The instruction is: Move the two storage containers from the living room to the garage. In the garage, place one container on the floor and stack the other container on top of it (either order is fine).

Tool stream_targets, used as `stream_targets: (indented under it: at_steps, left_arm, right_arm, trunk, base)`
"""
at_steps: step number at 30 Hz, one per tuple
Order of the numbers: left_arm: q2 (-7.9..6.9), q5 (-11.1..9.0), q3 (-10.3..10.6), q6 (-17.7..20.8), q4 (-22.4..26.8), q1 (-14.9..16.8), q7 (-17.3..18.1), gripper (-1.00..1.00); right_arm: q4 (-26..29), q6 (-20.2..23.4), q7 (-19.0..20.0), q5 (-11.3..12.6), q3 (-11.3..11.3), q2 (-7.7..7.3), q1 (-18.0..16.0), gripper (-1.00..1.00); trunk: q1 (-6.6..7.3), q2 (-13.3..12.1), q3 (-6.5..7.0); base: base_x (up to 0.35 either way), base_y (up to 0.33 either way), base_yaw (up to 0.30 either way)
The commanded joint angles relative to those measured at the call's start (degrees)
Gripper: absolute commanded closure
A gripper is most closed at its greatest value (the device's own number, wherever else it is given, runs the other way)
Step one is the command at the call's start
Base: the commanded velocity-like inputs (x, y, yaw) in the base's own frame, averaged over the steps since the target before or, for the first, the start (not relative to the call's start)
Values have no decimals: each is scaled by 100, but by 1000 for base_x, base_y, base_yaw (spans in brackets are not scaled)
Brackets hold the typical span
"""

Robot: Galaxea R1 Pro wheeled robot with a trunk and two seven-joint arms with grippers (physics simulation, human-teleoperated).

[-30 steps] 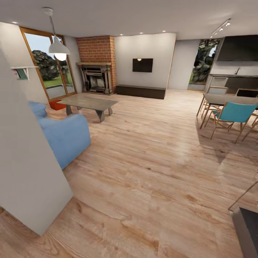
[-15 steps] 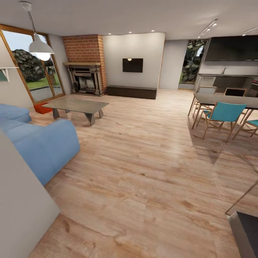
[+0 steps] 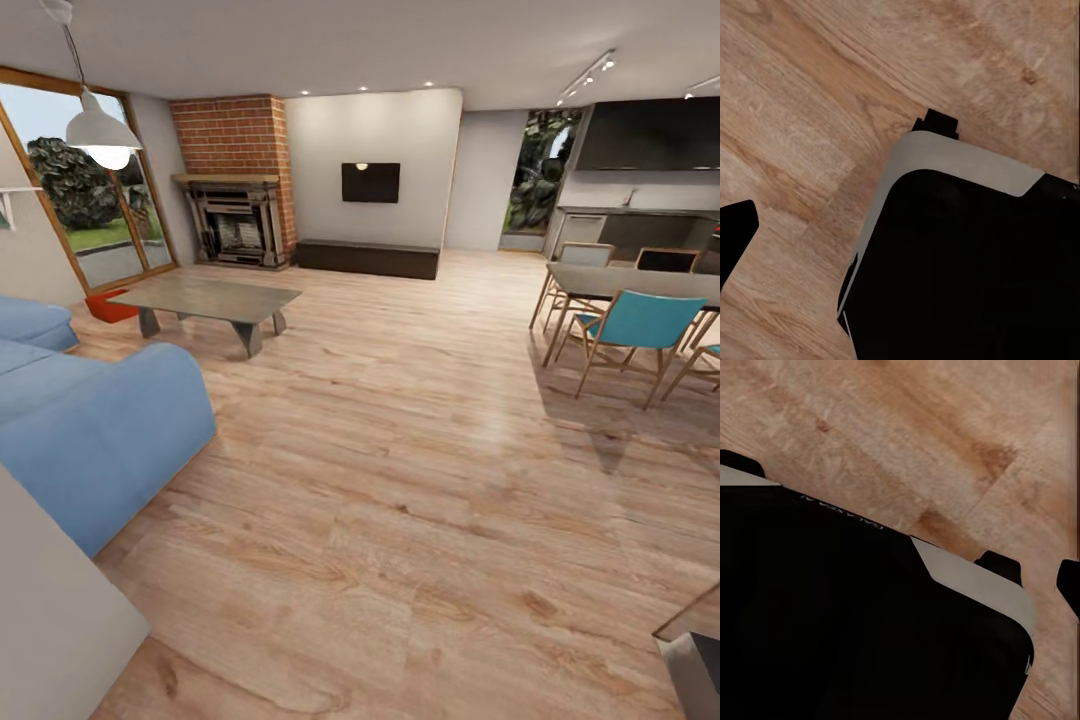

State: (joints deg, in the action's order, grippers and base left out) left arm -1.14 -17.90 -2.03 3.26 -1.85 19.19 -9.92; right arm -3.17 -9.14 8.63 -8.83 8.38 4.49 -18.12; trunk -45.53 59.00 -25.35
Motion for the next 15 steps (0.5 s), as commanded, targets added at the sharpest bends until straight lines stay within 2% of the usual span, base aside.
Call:
stream_targets:
  at_steps: [1, 15]
  left_arm:
    - [0, -9, -18, 8, -6, 6, -12, -100]
    - [8, 5, -8, 8, -7, 6, -10, -100]
  right_arm:
    - [-25, -44, -2, -4, 40, 1, -11, -100]
    - [-25, -44, -2, 3, 40, -1, -11, -100]
  trunk:
    - [-4, 3, -5]
    - [-4, 3, -5]
  base:
    - [339, 0, 0]
    - [339, 0, 0]
